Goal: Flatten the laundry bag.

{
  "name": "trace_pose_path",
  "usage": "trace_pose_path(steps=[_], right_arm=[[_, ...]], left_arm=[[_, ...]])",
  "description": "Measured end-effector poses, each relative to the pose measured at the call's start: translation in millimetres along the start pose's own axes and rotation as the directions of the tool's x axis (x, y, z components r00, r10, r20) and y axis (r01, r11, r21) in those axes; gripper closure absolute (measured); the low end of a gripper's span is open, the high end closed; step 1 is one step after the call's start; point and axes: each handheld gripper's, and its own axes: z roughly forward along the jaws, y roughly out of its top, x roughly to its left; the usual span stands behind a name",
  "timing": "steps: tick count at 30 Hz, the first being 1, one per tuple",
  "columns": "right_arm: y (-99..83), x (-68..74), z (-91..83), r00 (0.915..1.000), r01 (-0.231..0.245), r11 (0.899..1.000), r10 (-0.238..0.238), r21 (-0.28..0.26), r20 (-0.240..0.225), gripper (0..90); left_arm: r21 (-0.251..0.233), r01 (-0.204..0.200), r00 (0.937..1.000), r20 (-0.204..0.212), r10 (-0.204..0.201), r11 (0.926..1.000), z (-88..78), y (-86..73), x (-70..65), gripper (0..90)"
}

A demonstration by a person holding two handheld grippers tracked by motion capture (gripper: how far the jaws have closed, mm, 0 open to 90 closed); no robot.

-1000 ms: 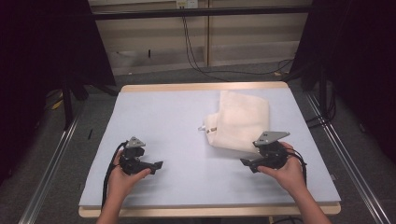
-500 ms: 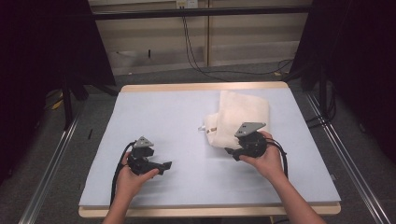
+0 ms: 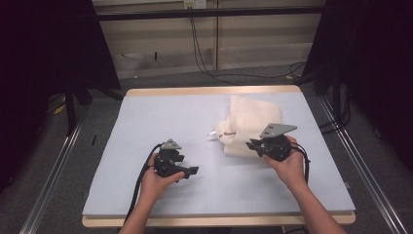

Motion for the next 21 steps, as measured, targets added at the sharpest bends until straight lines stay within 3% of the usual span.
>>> trace_pose_path(steps=[5,9,16,21], right_arm=[[-9.7,-9.2,-7.7,0.9992,-0.036,0.999,0.037,-0.022,0.018,83.0],[-12.5,-6.6,-5.2,0.9991,-0.039,0.999,0.039,-0.018,0.016,83.1],[-13.7,-3.3,0.8,0.9995,-0.030,0.999,0.030,-0.013,0.013,83.1],[-14.9,-4.1,-0.2,0.9990,-0.044,0.999,0.044,-0.018,0.009,83.1]], left_arm=[[-0.017,-0.015,0.9993,0.034,0.016,0.9997,13.0,14.3,-9.3,24.9],[0.001,-0.040,0.9975,0.059,0.040,0.9992,26.1,25.0,-16.0,28.1],[-0.045,-0.032,0.9963,0.078,0.036,0.9985,46.5,35.2,-24.7,33.6],[-0.040,-0.048,0.9939,0.098,0.051,0.9981,63.7,43.3,-26.2,39.4]])
